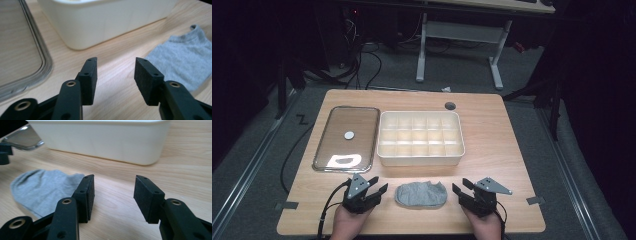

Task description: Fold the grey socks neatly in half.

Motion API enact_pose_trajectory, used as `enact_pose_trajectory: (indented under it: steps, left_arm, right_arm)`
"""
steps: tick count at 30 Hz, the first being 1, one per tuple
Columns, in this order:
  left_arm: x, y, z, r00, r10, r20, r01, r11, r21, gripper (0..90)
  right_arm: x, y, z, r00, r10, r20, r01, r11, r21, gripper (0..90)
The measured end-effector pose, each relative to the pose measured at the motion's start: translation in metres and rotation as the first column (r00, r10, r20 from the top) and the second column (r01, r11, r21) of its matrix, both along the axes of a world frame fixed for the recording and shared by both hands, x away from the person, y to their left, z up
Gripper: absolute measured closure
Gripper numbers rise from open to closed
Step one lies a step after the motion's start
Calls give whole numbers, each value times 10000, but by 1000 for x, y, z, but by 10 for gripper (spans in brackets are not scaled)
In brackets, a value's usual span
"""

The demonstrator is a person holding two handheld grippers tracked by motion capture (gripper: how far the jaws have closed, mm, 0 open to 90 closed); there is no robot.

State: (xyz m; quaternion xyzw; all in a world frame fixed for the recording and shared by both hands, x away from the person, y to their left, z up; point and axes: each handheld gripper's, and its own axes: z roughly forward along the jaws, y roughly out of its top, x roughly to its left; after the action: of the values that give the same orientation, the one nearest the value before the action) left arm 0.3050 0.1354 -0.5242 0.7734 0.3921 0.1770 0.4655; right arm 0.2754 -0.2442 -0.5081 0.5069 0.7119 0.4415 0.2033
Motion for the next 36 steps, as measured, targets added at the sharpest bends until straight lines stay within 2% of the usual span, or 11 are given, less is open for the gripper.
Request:
enact_pose_trajectory:
  steps: [2,3,7,8,11,23,27,33,36]
  left_arm:
    - [0,0,-1,9999,-52,-134,52,10000,-18,495]
    - [-1,0,-1,9999,0,-105,0,10000,10,480]
    - [-2,-2,0,10000,-45,20,45,10000,62,460]
    - [-1,-3,-1,10000,-48,-45,48,10000,39,455]
    - [-1,-4,-3,9996,-49,-265,50,10000,55,444]
    - [-3,-10,-4,9994,-5,-334,10,9999,148,445]
    - [-5,-11,-3,9999,-125,-94,128,9992,391,456]
    - [-8,-13,0,9993,-360,-106,362,9992,176,472]
    - [-8,-15,0,9985,-503,-200,508,9985,212,473]
  right_arm:
    - [-1,-1,-1,10000,-57,-25,57,10000,-30,514]
    - [-3,-4,-1,9999,-71,146,74,9998,-185,514]
    - [-3,-8,-2,9999,-145,25,146,9997,-179,510]
    - [-3,-9,-2,9999,-142,-78,141,9999,-59,505]
    - [-4,-9,-2,10000,-37,-37,36,9998,-182,483]
    - [-5,-9,-4,10000,60,-34,-61,9996,-285,485]
    - [-4,-7,-4,9999,74,-149,-77,9997,-224,487]
    - [-5,0,-1,9990,426,-141,-432,9982,-410,475]
    - [-6,5,2,9984,528,-212,-538,9974,-486,482]
